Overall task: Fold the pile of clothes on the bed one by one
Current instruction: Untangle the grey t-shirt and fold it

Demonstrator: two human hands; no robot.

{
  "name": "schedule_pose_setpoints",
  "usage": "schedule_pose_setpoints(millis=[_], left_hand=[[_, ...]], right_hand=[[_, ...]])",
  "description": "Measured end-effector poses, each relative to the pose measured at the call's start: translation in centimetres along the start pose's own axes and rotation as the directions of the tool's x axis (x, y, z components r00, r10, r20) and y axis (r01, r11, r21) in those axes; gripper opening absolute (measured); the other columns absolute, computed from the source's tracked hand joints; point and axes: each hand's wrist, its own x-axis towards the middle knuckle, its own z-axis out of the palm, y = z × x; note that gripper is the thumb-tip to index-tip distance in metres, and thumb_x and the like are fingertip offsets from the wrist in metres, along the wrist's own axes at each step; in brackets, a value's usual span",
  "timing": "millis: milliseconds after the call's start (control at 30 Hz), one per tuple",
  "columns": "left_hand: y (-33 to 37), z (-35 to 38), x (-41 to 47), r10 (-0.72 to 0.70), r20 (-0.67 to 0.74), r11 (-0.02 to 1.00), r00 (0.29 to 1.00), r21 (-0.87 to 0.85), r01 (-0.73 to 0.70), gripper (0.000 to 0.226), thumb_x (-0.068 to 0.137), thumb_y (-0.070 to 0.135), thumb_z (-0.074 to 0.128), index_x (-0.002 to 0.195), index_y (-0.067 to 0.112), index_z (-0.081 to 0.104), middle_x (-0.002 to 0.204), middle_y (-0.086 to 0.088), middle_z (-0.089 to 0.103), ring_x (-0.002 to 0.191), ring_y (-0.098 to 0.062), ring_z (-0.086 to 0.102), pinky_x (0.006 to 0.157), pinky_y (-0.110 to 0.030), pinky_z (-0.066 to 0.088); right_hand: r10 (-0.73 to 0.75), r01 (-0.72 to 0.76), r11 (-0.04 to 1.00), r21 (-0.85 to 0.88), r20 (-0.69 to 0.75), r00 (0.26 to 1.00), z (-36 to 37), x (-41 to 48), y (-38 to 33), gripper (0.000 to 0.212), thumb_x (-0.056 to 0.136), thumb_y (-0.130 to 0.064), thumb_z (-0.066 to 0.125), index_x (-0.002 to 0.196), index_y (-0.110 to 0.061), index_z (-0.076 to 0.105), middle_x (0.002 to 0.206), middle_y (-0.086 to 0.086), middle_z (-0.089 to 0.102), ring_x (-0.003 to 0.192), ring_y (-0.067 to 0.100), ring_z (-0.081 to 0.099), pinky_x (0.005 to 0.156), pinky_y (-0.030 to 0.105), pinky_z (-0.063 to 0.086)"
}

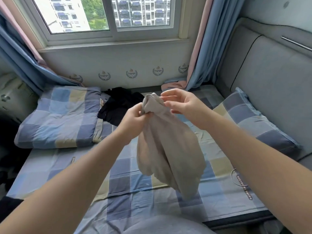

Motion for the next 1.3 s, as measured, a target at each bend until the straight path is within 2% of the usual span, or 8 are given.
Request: schedule_pose_setpoints(millis=[200, 333, 500, 667, 900, 1000, 1133, 1300], left_hand=[[1.0, -3.1, -0.4, -0.06, 0.193, 0.876, 0.979, -0.461, 0.144, 0.029, 0.09, 0.003, 0.056, 0.107, 0.019, 0.072, 0.097, -0.006, 0.073, 0.084, -0.02, 0.07, 0.07, -0.036, 0.057], [1.3, -4.3, -0.1, -0.113, 0.16, 0.828, 0.981, -0.53, 0.181, 0.041, 0.089, -0.004, 0.046, 0.082, 0.02, 0.078, 0.086, -0.007, 0.071, 0.078, -0.021, 0.067, 0.072, -0.034, 0.053], [-0.3, -6.0, 0.2, -0.249, -0.041, 0.956, 0.968, -0.169, 0.238, 0.037, 0.089, -0.014, 0.043, 0.094, 0.013, 0.067, 0.087, -0.011, 0.058, 0.071, -0.018, 0.051, 0.064, -0.031, 0.042], [-2.8, -5.5, -0.3, -0.239, -0.301, 0.938, 0.923, 0.176, 0.3, 0.034, 0.094, -0.01, 0.043, 0.078, 0.014, 0.062, 0.078, -0.004, 0.059, 0.078, -0.016, 0.052, 0.057, -0.019, 0.041], [-0.6, 0.6, -1.6, -0.138, 0.228, 0.984, 0.964, 0.145, 0.107, 0.042, 0.093, 0.016, 0.071, 0.132, 0.017, 0.057, 0.111, 0.001, 0.069, 0.095, -0.006, 0.068, 0.082, -0.021, 0.054], [-0.4, 2.2, -1.3, -0.041, 0.144, 0.975, 0.989, 0.222, 0.008, 0.043, 0.085, 0.03, 0.079, 0.123, 0.033, 0.057, 0.087, 0.004, 0.066, 0.071, -0.007, 0.059, 0.071, -0.028, 0.05], [1.1, 2.2, -0.5, 0.128, 0.166, 0.937, 0.978, 0.301, -0.174, 0.075, 0.08, 0.035, 0.083, 0.141, 0.043, 0.041, 0.135, 0.024, 0.043, 0.12, -0.002, 0.046, 0.097, -0.015, 0.039], [3.3, 3.0, 0.7, 0.084, 0.294, 0.991, 0.952, 0.071, -0.11, 0.012, 0.096, 0.018, 0.068, 0.09, 0.01, 0.075, 0.08, -0.003, 0.061, 0.075, -0.017, 0.053, 0.072, -0.037, 0.046]], right_hand=[[0.383, -0.298, 0.887, -0.353, 0.2, 0.902, -1.2, -1.9, 7.9, 0.063, 0.076, -0.049, 0.082, 0.132, -0.046, 0.054, 0.132, -0.015, 0.06, 0.12, 0.007, 0.057, 0.103, 0.037, 0.049], [0.332, -0.256, 0.894, -0.367, 0.161, 0.93, -0.2, -2.0, 10.4, 0.042, 0.074, -0.041, 0.069, 0.103, -0.011, 0.07, 0.103, 0.01, 0.071, 0.09, 0.02, 0.064, 0.088, 0.049, 0.052], [0.112, -0.125, 0.929, -0.348, -0.059, 0.992, -1.4, -1.7, 7.8, 0.032, 0.094, -0.012, 0.065, 0.068, -0.01, 0.047, 0.062, -0.003, 0.044, 0.053, 0.004, 0.039, 0.053, 0.024, 0.033], [-0.047, 0.004, 0.944, -0.331, -0.122, 0.991, -3.2, -0.9, 2.2, 0.013, 0.096, -0.014, 0.066, 0.087, -0.015, 0.056, 0.062, -0.004, 0.056, 0.054, 0.009, 0.045, 0.05, 0.022, 0.038], [-0.186, 0.164, 0.947, -0.276, -0.054, 0.981, -2.7, 0.3, -3.2, 0.007, 0.095, -0.008, 0.067, 0.098, -0.007, 0.073, 0.087, 0.001, 0.07, 0.081, 0.008, 0.062, 0.079, 0.024, 0.052], [-0.193, 0.18, 0.932, -0.315, -0.01, 0.981, -2.8, 0.3, -4.3, 0.008, 0.094, -0.01, 0.068, 0.095, -0.013, 0.076, 0.086, -0.005, 0.073, 0.081, 0.003, 0.064, 0.082, 0.019, 0.051], [-0.083, 0.118, 0.917, -0.382, 0.105, 0.991, -3.3, -0.4, -5.3, 0.013, 0.094, -0.023, 0.069, 0.094, -0.015, 0.079, 0.085, 0.0, 0.076, 0.079, 0.004, 0.065, 0.075, 0.02, 0.053], [-0.024, 0.086, 0.913, -0.398, 0.16, 0.987, -4.3, -0.4, -5.8, 0.009, 0.089, -0.024, 0.075, 0.093, -0.017, 0.078, 0.084, 0.001, 0.074, 0.076, 0.008, 0.065, 0.072, 0.023, 0.054]])
